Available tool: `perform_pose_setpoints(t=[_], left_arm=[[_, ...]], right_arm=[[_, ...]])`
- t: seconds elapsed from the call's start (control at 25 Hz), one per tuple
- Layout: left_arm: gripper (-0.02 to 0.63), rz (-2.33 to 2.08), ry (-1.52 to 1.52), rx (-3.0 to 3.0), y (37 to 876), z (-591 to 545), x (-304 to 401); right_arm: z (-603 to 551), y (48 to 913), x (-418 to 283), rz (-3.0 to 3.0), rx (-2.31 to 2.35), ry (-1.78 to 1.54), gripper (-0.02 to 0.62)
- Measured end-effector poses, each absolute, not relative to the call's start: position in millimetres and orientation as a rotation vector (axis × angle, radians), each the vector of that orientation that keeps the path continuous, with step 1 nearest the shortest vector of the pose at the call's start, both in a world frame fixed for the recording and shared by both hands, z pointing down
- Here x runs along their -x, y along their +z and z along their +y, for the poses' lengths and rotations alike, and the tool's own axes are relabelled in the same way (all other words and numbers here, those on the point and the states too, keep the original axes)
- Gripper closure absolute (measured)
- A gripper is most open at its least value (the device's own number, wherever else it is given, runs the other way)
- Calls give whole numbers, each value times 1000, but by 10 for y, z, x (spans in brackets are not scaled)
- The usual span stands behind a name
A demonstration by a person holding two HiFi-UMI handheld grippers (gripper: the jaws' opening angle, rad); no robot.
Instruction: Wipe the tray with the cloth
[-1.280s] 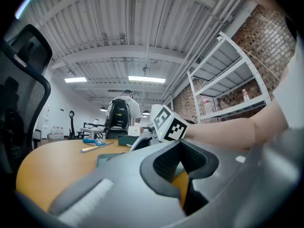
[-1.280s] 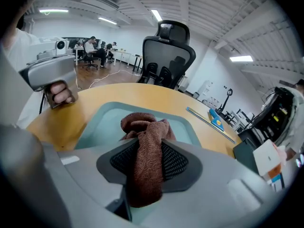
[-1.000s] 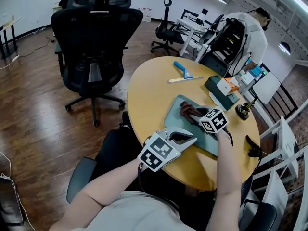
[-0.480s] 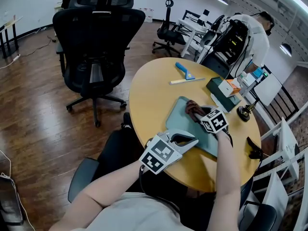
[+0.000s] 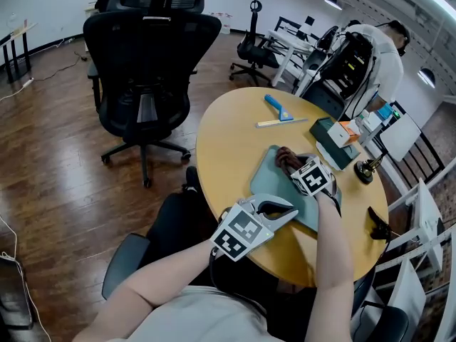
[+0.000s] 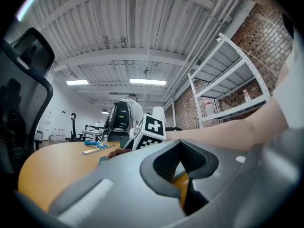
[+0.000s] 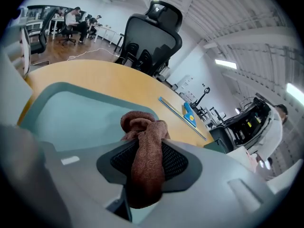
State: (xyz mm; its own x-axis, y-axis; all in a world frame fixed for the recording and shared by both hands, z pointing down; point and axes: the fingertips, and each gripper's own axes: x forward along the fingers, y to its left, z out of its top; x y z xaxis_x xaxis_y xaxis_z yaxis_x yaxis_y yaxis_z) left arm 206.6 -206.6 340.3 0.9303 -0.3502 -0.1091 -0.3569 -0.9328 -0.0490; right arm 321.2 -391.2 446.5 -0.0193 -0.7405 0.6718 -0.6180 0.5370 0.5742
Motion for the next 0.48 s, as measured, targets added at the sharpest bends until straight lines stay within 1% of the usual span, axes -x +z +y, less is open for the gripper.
perform_pose_setpoints(t=[0.48], left_arm=[[285,554,191,3005,3369,-2046,-2034]], right_arm=[[-4078,4472,-2918,-1827,-1127,-82,460]])
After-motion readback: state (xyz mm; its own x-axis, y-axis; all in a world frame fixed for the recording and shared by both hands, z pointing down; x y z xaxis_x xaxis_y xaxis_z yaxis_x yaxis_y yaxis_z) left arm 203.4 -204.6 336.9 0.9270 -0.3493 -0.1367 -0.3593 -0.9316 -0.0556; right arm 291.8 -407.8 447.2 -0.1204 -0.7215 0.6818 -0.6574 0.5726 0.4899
